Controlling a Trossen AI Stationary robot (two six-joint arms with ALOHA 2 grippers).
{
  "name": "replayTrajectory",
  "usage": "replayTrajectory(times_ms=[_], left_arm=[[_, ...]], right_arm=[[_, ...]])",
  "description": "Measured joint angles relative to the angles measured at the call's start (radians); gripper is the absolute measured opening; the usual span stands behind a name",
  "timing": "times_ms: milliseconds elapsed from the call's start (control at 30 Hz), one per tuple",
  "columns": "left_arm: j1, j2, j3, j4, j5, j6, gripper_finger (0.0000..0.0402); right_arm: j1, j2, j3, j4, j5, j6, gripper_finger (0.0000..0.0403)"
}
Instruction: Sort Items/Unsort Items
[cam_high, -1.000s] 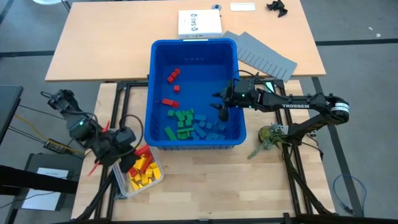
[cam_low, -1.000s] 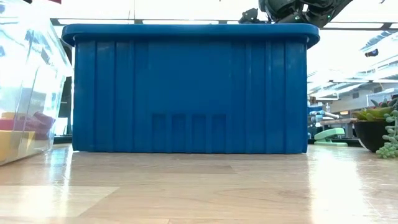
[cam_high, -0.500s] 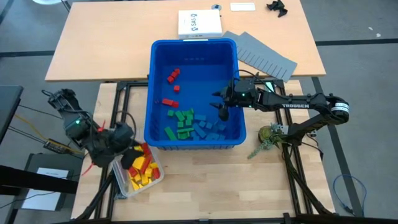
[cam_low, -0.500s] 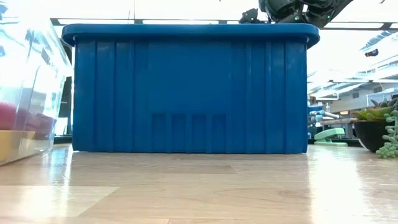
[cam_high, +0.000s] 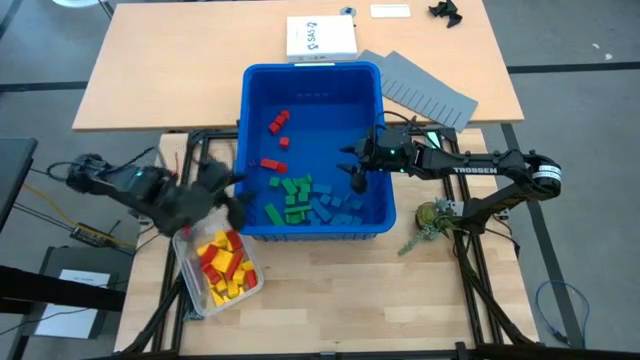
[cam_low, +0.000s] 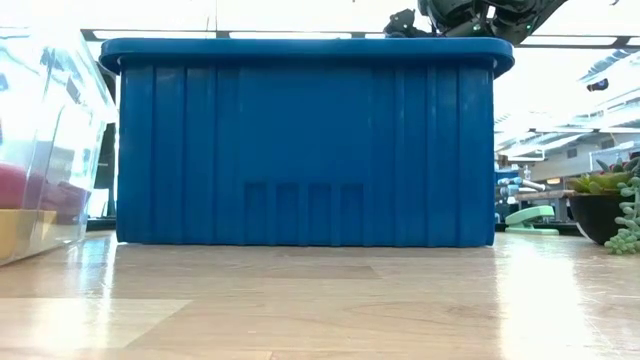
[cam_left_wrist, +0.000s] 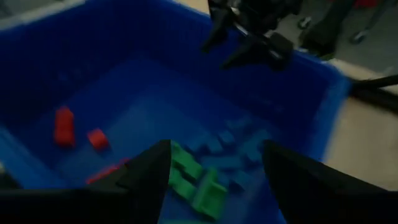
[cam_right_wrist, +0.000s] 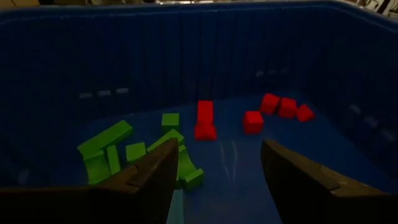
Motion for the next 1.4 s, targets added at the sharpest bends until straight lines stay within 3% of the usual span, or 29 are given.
replayTrajectory(times_ms=[267, 600, 800, 1100, 1233, 1400], left_arm=[[0.415, 0.145, 0.000, 0.239, 0.276, 0.487, 0.0260], [0.810, 0.394, 0.000, 0.396, 0.557, 0.852, 0.0246], [0.924, 0.551, 0.000, 0.415, 0.566, 0.990, 0.0245], [0.958, 0.754, 0.027, 0.423, 0.565, 1.165, 0.0245], [0.959, 0.841, 0.070, 0.422, 0.535, 1.217, 0.0245], [0.976, 0.909, 0.091, 0.416, 0.421, 1.253, 0.0245]], right_arm=[[0.000, 0.001, 0.000, 0.005, -0.001, 0.000, 0.0229], [0.000, 0.001, 0.000, 0.005, -0.001, 0.011, 0.0229], [0.000, 0.001, 0.000, 0.005, -0.001, 0.012, 0.0229], [0.000, 0.002, 0.000, 0.005, -0.001, 0.015, 0.0229], [0.000, 0.002, 0.000, 0.004, -0.001, 0.016, 0.0229], [0.000, 0.002, 0.000, 0.000, -0.001, 0.017, 0.0229]])
